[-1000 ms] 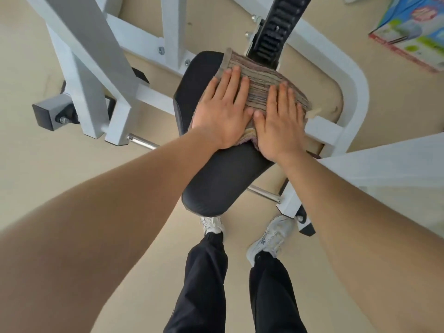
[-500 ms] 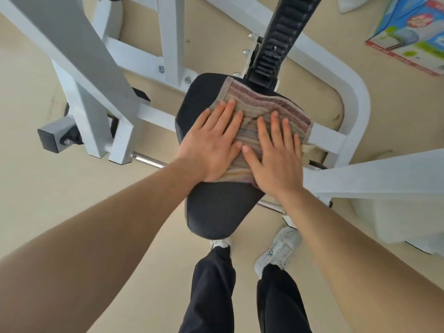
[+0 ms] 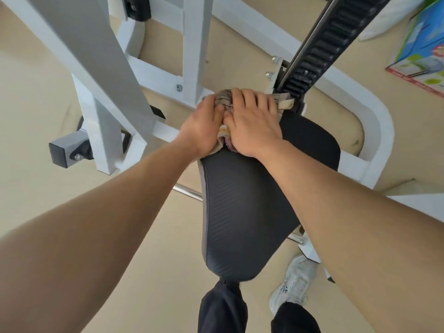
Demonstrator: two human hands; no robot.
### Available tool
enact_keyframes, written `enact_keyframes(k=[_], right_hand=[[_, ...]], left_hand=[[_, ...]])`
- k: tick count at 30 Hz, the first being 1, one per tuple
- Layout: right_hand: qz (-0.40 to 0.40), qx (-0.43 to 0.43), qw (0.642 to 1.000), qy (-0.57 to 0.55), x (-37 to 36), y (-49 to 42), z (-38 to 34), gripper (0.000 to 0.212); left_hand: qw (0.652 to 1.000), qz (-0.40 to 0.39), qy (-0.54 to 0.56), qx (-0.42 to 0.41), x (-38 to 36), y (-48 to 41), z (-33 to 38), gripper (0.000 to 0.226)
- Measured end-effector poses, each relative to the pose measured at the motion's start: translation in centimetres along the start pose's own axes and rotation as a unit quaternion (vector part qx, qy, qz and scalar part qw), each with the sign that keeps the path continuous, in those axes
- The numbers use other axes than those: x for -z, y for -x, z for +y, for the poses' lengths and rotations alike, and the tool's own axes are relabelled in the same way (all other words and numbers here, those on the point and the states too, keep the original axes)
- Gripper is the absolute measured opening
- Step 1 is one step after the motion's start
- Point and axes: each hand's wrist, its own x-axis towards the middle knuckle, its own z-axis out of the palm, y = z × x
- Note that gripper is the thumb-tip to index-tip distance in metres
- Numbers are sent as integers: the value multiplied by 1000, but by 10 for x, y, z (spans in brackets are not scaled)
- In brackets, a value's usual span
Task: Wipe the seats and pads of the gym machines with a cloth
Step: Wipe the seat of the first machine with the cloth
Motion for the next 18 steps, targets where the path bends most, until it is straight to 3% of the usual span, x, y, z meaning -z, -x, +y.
enact_keyframes(k=[2, 8, 11, 14, 15, 18], right_hand=[[-23, 28, 999, 8, 3, -5, -4, 62], [-31, 154, 987, -38, 5, 10, -8, 63], [-14, 81, 995, -63, 5, -9, 4, 60], [-33, -40, 998, -40, 4, -37, 8, 52], [-31, -76, 996, -46, 4, -45, 8, 53], [-42, -156, 985, -64, 4, -52, 6, 54]], left_hand=[[995, 6, 85, 50, -4, 28, -5, 44], [962, 99, 249, 43, -27, 67, -3, 44], [977, 38, 189, 87, -10, 34, -1, 52], [981, -51, 161, 98, 7, -10, 17, 33], [982, -63, 151, 92, 9, -21, 25, 24], [975, -51, 193, 99, 8, -26, 27, 32]])
